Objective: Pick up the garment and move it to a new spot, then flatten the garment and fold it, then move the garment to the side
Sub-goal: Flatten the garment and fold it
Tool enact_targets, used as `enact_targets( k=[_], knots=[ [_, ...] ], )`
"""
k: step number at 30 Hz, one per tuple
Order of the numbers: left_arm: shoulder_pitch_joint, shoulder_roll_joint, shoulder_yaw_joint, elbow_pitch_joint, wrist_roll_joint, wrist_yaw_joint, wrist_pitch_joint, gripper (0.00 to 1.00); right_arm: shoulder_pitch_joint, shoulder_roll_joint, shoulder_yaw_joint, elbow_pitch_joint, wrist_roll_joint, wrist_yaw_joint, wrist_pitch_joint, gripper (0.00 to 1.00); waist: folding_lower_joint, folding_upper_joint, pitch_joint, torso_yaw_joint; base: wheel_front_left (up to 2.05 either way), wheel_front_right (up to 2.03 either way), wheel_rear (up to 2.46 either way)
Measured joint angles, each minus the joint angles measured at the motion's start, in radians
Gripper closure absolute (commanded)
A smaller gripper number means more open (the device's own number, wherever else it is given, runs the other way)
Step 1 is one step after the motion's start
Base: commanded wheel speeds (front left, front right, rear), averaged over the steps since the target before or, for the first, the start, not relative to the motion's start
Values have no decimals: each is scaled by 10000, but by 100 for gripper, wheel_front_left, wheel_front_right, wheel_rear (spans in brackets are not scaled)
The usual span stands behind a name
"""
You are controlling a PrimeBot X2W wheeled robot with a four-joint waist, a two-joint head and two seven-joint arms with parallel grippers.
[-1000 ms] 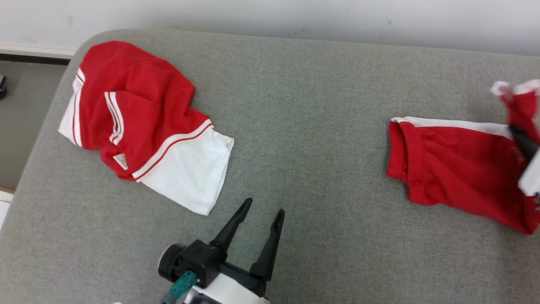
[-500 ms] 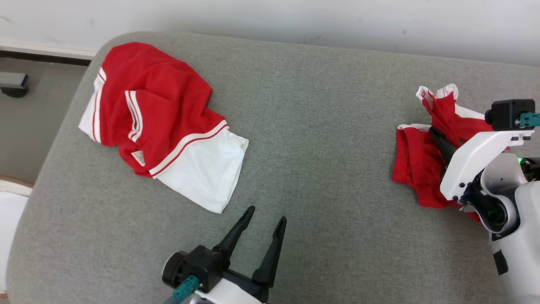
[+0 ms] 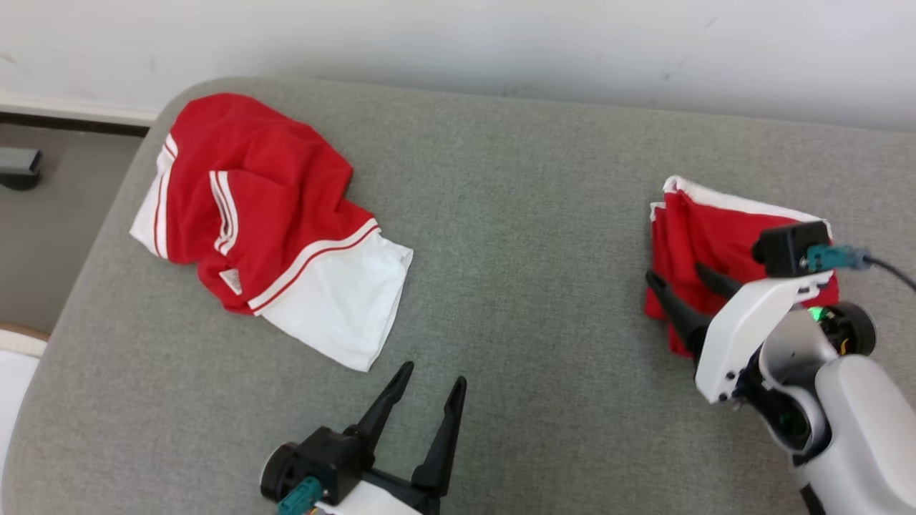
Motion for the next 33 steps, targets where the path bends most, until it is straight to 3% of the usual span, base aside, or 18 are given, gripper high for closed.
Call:
enact_targets(
  k=[7, 14, 22, 26, 28, 29, 30, 33],
  knots=[
    [443, -2, 380, -21, 6, 44, 0, 0, 1272, -520, 698, -1618, 623, 0, -957, 0, 0, 0, -544, -422, 0, 0, 0],
    [973, -4, 865, -263, 109, 96, -2, 0, 2607, -1595, 334, -2508, 69, 0, -2732, 0, 0, 0, -1092, -830, 0, 0, 0],
    [1697, -4, 1271, -688, 111, 150, -2, 0, 3727, -1887, -1227, -1843, -1183, 0, -5229, 0, -1, 0, -1644, -1158, 0, 0, 0],
    [1791, -4, 1304, -848, 268, 128, 0, 0, 3773, -1712, -1517, -1352, -1509, 0, -5743, 0, -2, 0, -1590, -1095, 0, 0, 0],
    [1765, -4, 1281, -894, 278, 86, 0, 0, 3543, -1701, -1411, -1149, -1595, 0, -5827, 56, -1, 0, -1470, -1008, 0, 0, 0],
    [1744, -6, 1269, -917, 284, 69, -2, 0, 3355, -1685, -1304, -1047, -1634, 0, -5827, 74, -2, 0, -1412, -952, 0, 0, 0],
    [1721, -6, 1243, -930, 284, 54, -2, 0, 3141, -1662, -1206, -940, -1670, 2, -5827, 98, -1, 0, -1349, -893, 0, 0, 0],
    [1577, -4, 1183, -928, 284, 46, -2, 0, 2459, -1641, -740, -493, -1900, 2, -5739, 100, -1, 0, -1138, -691, 0, 0, 0]
  ],
)
